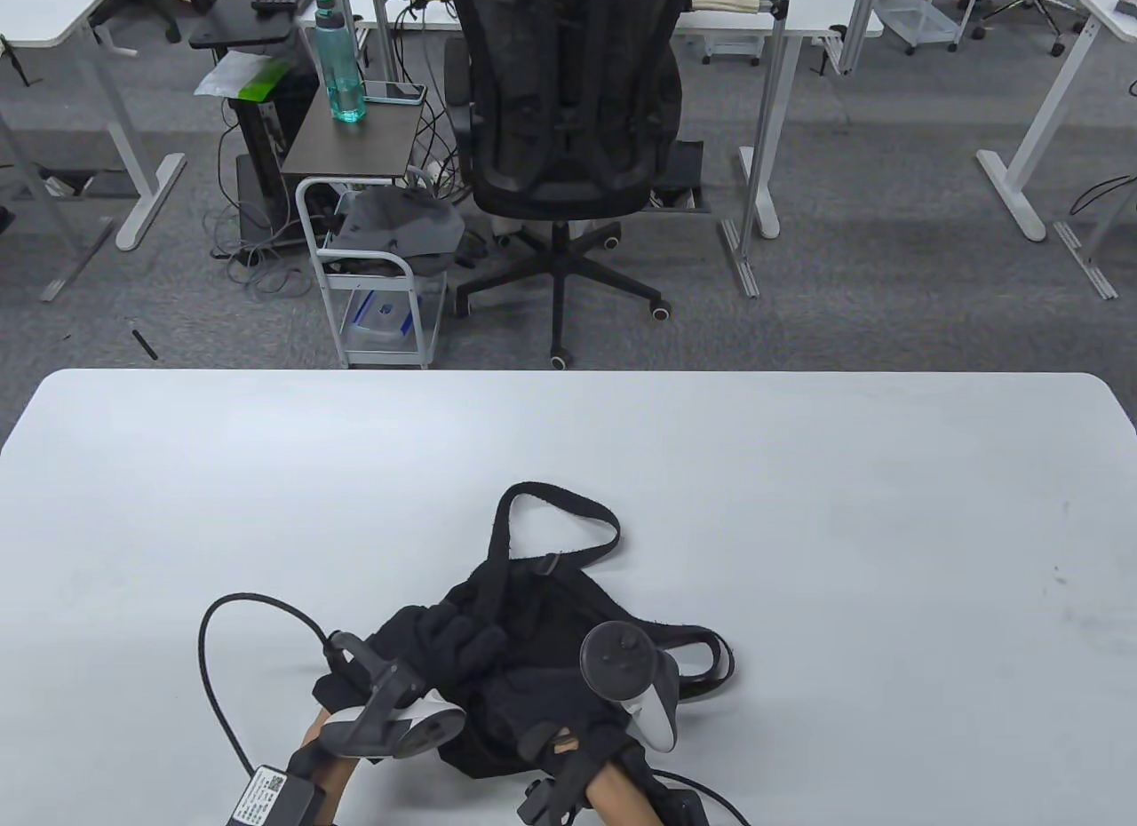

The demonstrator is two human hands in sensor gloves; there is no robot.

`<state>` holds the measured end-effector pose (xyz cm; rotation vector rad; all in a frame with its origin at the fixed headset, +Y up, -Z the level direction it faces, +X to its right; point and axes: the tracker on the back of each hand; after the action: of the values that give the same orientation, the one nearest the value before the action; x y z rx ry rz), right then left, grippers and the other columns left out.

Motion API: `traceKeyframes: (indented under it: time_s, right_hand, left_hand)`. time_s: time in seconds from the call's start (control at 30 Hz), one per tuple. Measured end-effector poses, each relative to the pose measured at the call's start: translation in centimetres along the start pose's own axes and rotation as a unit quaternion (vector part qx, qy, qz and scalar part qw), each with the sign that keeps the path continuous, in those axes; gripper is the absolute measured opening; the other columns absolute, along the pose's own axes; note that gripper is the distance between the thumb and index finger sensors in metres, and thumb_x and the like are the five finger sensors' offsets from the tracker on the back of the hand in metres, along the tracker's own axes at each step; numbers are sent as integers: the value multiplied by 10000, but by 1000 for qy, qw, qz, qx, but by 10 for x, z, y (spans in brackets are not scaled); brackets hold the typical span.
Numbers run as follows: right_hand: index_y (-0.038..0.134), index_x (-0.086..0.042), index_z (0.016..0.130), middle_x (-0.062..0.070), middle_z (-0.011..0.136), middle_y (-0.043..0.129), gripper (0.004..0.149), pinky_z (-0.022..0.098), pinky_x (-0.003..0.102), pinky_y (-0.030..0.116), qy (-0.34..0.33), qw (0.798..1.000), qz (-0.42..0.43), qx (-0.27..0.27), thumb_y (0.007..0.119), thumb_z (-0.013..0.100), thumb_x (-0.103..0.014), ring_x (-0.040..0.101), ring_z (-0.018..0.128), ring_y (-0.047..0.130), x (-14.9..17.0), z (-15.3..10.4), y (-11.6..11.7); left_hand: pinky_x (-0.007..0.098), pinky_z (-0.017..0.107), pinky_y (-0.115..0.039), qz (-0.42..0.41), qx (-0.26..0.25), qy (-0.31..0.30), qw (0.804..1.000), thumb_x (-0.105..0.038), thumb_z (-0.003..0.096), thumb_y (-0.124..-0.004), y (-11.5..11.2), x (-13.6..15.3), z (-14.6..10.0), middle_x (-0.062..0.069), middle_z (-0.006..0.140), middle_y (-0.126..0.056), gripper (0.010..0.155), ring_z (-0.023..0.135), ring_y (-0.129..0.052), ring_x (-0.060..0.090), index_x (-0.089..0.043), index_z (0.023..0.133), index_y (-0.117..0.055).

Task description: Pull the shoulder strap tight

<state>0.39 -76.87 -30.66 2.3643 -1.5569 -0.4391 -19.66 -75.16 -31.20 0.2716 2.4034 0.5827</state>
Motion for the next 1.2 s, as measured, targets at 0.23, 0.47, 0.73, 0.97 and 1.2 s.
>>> traceKeyframes:
  time_s: [0.23, 0.47, 0.73, 0.97, 1.2]
  right_hand:
    - [948, -18, 689, 235, 653, 1011, 432, 465, 595, 768, 8, 1000, 10, 7, 832, 447, -357, 427, 502, 1015, 3, 0, -5]
    - [964, -37, 661, 213, 620, 1032, 438, 452, 579, 787, -4, 1000, 25, 3, 812, 460, -396, 403, 473, 1034, 5, 2, -4]
    - [989, -29, 578, 176, 506, 1069, 371, 406, 554, 825, -5, 1000, -3, 6, 804, 456, -326, 359, 369, 1061, -1, 2, 3]
    - [1000, -26, 571, 180, 497, 1075, 372, 405, 553, 824, 10, 1000, -6, -16, 812, 457, -326, 363, 363, 1061, 3, 4, 4]
    - [924, 7, 730, 257, 695, 982, 511, 483, 612, 745, 16, 1000, 7, 22, 832, 449, -410, 450, 547, 993, 6, 1, -6]
  left_hand:
    - [314, 549, -814, 41, -2, -9, 999, -460, 315, -529, 7, -5, -2, -147, 720, -901, 635, 762, -906, 132, -376, 941, -591]
    - [319, 549, -814, 13, -49, -54, 997, -470, 317, -544, 22, -26, -2, -136, 713, -909, 636, 754, -910, 141, -362, 941, -598]
    - [330, 554, -809, 8, -27, -50, 998, -473, 295, -505, 8, -19, -1, -132, 718, -909, 643, 758, -908, 147, -446, 934, -567]
    - [338, 562, -805, -3, 13, 1, 1000, -477, 294, -518, -6, 5, -3, -127, 727, -908, 642, 770, -900, 152, -463, 932, -582]
    - [323, 566, -812, 41, -24, -51, 998, -477, 320, -552, 14, -23, -2, -145, 734, -905, 634, 769, -907, 133, -374, 944, -598]
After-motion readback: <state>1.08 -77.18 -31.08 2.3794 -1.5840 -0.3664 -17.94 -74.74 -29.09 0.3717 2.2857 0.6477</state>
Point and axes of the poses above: the tracker on the back of each hand, its own x axis roughly to the little-finger side, its own z axis roughly from the wrist to the fingertips, y = z × x
